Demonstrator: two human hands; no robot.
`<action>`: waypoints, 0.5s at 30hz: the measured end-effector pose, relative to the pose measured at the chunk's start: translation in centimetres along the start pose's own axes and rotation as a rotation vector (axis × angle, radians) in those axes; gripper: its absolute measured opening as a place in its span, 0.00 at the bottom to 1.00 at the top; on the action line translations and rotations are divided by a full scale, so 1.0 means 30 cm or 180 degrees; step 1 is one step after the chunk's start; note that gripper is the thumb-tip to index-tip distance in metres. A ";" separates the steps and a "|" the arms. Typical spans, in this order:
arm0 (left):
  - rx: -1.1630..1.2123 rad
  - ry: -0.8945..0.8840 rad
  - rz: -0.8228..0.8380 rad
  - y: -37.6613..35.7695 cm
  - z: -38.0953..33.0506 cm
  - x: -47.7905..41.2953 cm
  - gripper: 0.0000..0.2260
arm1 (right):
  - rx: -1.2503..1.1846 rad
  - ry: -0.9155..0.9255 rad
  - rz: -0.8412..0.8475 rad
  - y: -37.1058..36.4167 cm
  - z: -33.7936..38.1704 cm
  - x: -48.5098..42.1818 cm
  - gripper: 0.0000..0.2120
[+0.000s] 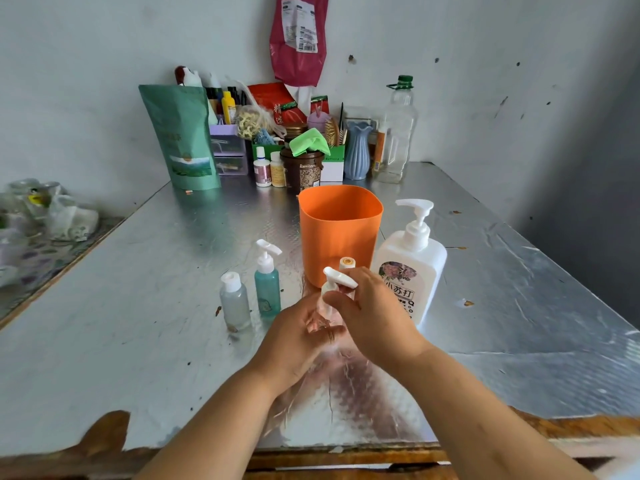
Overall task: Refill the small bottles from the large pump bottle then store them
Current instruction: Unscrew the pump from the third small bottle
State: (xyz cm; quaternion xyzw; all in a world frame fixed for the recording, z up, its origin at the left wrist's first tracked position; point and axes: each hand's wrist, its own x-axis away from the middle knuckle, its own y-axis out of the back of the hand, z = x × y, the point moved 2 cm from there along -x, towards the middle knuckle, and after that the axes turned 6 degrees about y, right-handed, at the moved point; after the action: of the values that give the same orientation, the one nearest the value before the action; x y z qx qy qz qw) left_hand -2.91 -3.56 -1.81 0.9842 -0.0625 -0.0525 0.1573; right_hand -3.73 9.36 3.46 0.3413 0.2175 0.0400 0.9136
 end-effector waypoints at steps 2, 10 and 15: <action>-0.0013 -0.0004 0.0032 -0.001 -0.004 0.003 0.15 | -0.0499 -0.0218 0.0181 0.007 0.002 0.000 0.10; 0.0155 -0.0073 0.0054 -0.005 -0.013 0.006 0.17 | -0.1941 -0.0698 0.0065 -0.034 -0.021 0.017 0.26; 0.0018 -0.0070 -0.0029 -0.005 -0.009 0.004 0.14 | -0.1681 -0.0711 -0.0304 -0.030 -0.029 0.019 0.26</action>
State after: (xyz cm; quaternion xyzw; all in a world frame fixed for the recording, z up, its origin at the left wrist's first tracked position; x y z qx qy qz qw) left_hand -2.73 -3.36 -1.61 0.9843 -0.0599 -0.0639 0.1535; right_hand -3.66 9.32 2.10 0.0833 0.1134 0.0143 0.9900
